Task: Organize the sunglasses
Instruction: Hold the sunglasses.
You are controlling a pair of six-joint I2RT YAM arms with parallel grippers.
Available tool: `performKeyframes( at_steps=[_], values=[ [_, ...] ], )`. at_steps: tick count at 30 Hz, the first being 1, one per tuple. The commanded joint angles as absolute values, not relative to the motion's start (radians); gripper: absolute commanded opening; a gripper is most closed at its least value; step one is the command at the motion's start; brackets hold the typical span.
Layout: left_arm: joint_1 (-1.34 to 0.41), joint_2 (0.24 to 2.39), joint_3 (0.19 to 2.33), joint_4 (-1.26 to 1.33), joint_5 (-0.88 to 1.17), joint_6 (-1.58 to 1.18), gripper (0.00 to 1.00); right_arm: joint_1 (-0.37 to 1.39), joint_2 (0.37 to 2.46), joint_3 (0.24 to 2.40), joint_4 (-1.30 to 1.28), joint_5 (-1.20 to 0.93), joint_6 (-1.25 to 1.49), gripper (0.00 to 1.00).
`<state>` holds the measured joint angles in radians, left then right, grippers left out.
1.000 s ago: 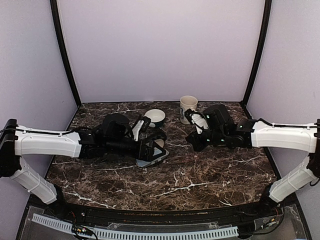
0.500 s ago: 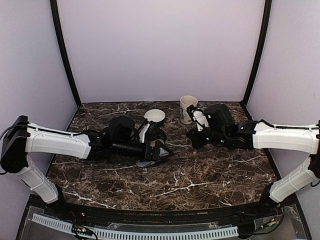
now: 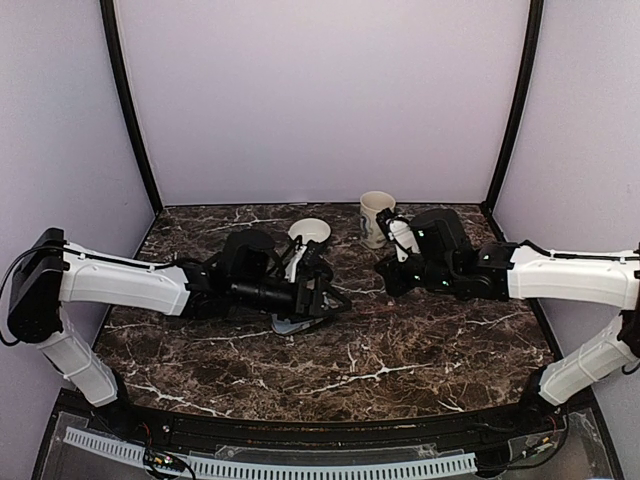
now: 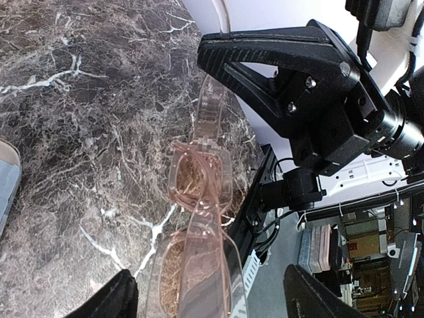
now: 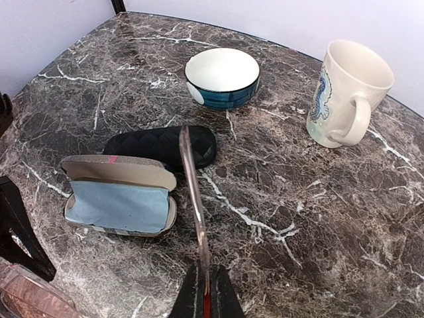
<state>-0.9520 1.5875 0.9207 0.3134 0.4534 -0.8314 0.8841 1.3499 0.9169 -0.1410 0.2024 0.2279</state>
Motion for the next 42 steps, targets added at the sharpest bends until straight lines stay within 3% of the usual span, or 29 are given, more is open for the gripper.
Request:
performKeyframes(
  at_steps=[1,20,25,31,42],
  values=[
    [-0.955,1.587,0.946,0.323,0.468,-0.845,0.77,0.896,1.326,0.905,-0.092,0.230,0.249,0.00],
    [-0.955,1.598,0.961,0.281,0.471,-0.840,0.53,0.906,1.330,0.906,-0.091,0.251,0.250,0.00],
    [-0.956,1.599,0.962,0.268,0.468,-0.841,0.61,0.909,1.330,0.907,-0.093,0.259,0.251,0.00],
    [-0.956,1.605,0.962,0.269,0.485,-0.837,0.62,0.910,1.330,0.909,-0.094,0.264,0.250,0.00],
    [-0.956,1.608,0.961,0.266,0.491,-0.818,0.53,0.910,1.337,0.911,-0.095,0.261,0.246,0.00]
  ],
)
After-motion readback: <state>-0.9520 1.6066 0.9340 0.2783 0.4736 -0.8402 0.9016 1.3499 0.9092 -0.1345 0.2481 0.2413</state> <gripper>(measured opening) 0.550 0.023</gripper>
